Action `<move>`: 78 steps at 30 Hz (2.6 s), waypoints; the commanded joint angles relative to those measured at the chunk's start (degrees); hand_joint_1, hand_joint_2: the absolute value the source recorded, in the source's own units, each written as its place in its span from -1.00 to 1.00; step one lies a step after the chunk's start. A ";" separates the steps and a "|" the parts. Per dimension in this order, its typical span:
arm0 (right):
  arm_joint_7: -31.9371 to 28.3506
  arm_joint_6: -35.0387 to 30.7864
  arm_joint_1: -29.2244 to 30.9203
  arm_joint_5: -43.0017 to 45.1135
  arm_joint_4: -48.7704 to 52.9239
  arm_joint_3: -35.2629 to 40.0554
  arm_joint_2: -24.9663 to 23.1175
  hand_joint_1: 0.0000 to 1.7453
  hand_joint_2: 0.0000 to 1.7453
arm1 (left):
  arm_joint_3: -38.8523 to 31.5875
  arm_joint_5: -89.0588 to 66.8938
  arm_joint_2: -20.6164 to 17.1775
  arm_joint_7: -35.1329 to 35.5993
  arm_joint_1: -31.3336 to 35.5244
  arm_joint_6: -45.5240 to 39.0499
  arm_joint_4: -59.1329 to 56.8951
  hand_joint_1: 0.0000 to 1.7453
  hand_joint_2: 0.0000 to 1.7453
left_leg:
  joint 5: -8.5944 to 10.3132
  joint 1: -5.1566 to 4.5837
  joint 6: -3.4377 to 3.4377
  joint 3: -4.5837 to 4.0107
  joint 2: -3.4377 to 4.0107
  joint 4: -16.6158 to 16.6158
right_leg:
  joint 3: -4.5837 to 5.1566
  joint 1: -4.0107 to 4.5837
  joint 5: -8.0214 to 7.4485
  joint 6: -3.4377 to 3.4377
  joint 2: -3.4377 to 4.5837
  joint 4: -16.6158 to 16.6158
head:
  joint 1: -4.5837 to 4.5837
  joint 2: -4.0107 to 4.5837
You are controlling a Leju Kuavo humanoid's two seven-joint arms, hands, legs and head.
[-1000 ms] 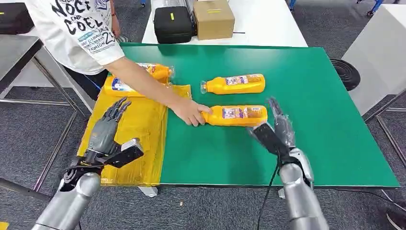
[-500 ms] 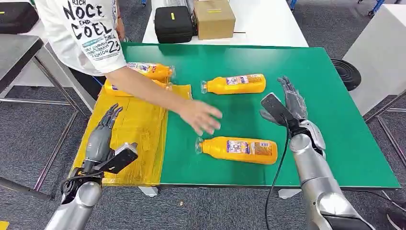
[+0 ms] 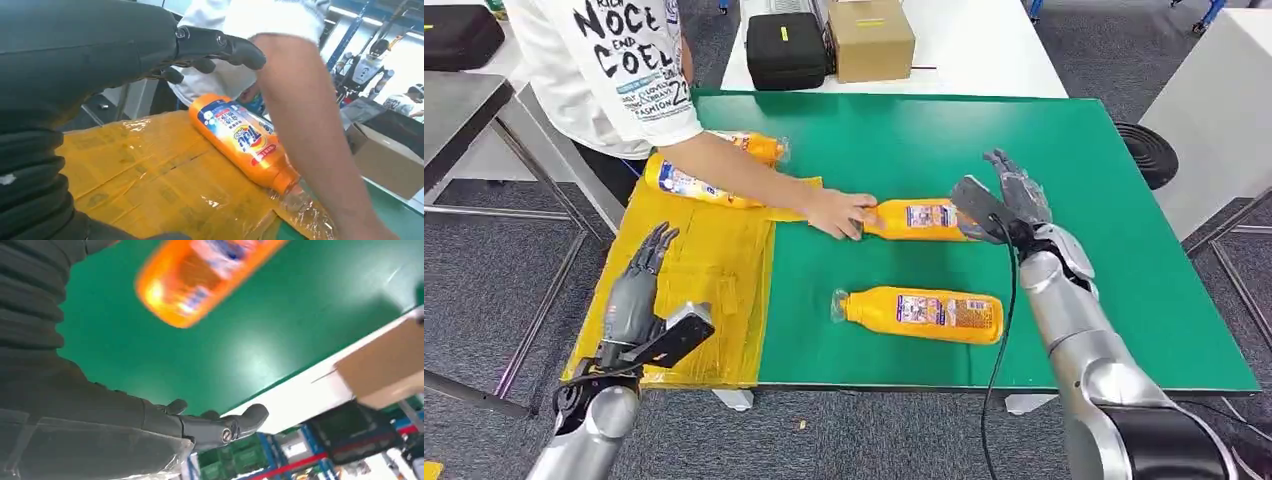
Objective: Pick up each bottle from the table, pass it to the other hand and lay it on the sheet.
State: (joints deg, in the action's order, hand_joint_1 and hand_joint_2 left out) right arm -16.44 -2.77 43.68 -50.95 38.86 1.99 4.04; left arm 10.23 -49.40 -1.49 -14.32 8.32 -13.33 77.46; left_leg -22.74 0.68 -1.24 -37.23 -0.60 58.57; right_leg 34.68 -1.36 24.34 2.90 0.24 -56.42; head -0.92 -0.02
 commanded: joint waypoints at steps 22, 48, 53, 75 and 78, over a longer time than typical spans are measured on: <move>-1.31 6.87 -8.28 10.37 14.59 14.78 -3.14 -1.00 1.00 | -10.25 7.89 4.13 -0.44 -13.59 -2.95 10.99 -1.00 1.00 | -0.10 0.03 0.02 0.09 0.12 0.00 | -0.04 0.04 0.07 -0.15 0.05 0.04 | 0.02 0.00; 6.60 2.58 -42.62 8.26 49.33 18.65 -1.64 -1.00 1.00 | -14.87 5.89 9.64 1.22 -23.25 -3.15 17.32 -1.00 1.00 | -0.29 0.03 0.17 0.00 0.00 -0.02 | 0.04 0.04 0.23 -0.19 -0.05 0.09 | 0.00 0.00; 8.41 3.49 -43.52 5.28 49.60 15.36 -1.26 -1.00 1.00 | -16.00 6.70 10.72 1.06 -23.63 -1.89 16.93 -1.00 1.00 | -0.40 0.03 0.18 0.26 0.03 -0.04 | -0.20 0.05 0.33 -0.29 -0.06 0.13 | 0.02 0.00; 11.41 4.44 -34.97 0.55 38.82 10.56 -1.13 -1.00 1.00 | -13.87 12.37 12.59 -1.25 -18.87 -2.20 7.91 -1.00 1.00 | -0.20 0.02 0.16 0.09 0.03 -0.12 | -0.01 0.02 0.13 -0.20 -0.02 0.19 | 0.02 0.00; 11.36 4.53 -35.52 0.98 37.41 8.86 -0.87 -1.00 1.00 | -13.26 12.49 12.51 -1.41 -18.92 -2.43 7.42 -1.00 1.00 | -0.20 0.02 0.15 0.11 -0.02 -0.12 | -0.06 0.03 0.15 -0.19 -0.06 0.20 | 0.02 0.00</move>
State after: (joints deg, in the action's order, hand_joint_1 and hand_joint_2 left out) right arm -5.42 1.18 4.46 -50.90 86.14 14.86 1.99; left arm -3.93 -37.88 10.86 -15.15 -12.98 -15.24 90.88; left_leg -22.91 0.69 -1.09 -37.34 -0.61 58.54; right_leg 34.87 -1.36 24.45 2.79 0.24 -56.34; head -0.90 -0.02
